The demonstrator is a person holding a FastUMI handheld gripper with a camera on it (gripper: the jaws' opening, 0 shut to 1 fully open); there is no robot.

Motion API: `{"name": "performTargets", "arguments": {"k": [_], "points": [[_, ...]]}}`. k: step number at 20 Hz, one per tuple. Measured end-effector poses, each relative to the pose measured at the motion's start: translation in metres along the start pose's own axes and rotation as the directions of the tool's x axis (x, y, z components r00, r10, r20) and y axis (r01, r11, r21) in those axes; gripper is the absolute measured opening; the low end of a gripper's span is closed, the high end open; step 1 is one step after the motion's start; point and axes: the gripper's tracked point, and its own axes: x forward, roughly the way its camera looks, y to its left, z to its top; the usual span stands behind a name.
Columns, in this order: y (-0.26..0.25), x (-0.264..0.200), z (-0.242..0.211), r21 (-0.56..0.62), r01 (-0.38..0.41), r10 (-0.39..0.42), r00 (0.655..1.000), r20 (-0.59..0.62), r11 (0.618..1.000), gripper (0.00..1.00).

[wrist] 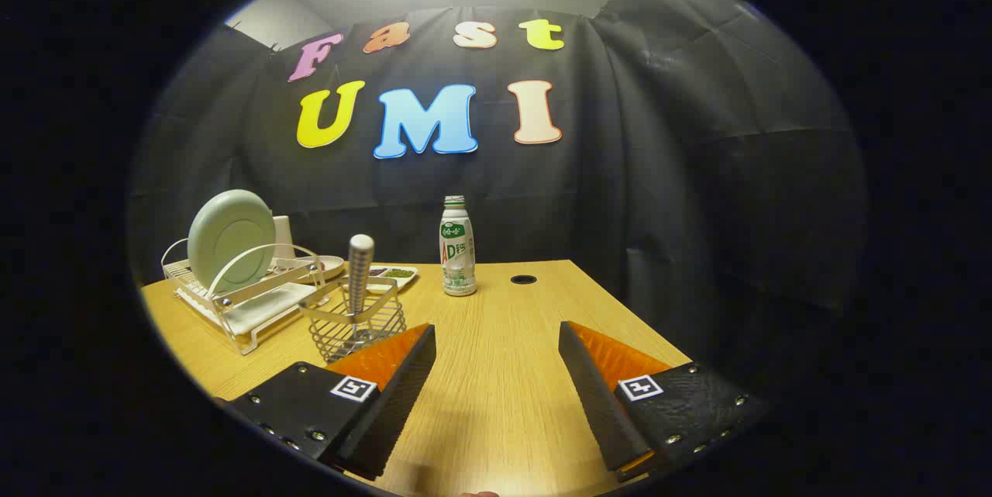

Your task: Take the plate from the dish rack, then take the spoon from the basket and place it into the plate.

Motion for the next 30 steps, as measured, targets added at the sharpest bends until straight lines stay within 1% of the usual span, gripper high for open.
{"name": "performTargets", "arguments": {"k": [3,5,6,9,11,13,17,19,21,25,30], "points": [[-0.017,0.033,0.026,0.037,0.044,-0.046,0.997,0.058,0.998,0.98],[-0.034,0.046,0.048,0.016,0.1,-0.101,0.993,0.066,0.995,0.98],[-0.042,0.044,0.061,-0.008,0.131,-0.13,0.989,0.074,0.991,0.98],[-0.058,0.017,0.102,-0.056,0.223,-0.218,0.972,0.091,0.973,0.98],[-0.061,-0.011,0.121,-0.068,0.263,-0.257,0.963,0.084,0.962,0.97],[-0.056,-0.043,0.136,-0.067,0.284,-0.279,0.958,0.072,0.957,0.97],[-0.031,-0.1,0.164,-0.048,0.287,-0.284,0.957,0.052,0.957,0.97],[-0.01,-0.117,0.175,-0.042,0.273,-0.271,0.962,0.044,0.961,0.98],[0.018,-0.125,0.183,-0.044,0.244,-0.243,0.97,0.032,0.969,0.98],[0.089,-0.122,0.191,-0.044,0.183,-0.182,0.983,0.009,0.982,0.98],[0.196,-0.095,0.202,0.001,0.121,-0.121,0.993,-0.018,0.993,0.98]]}}
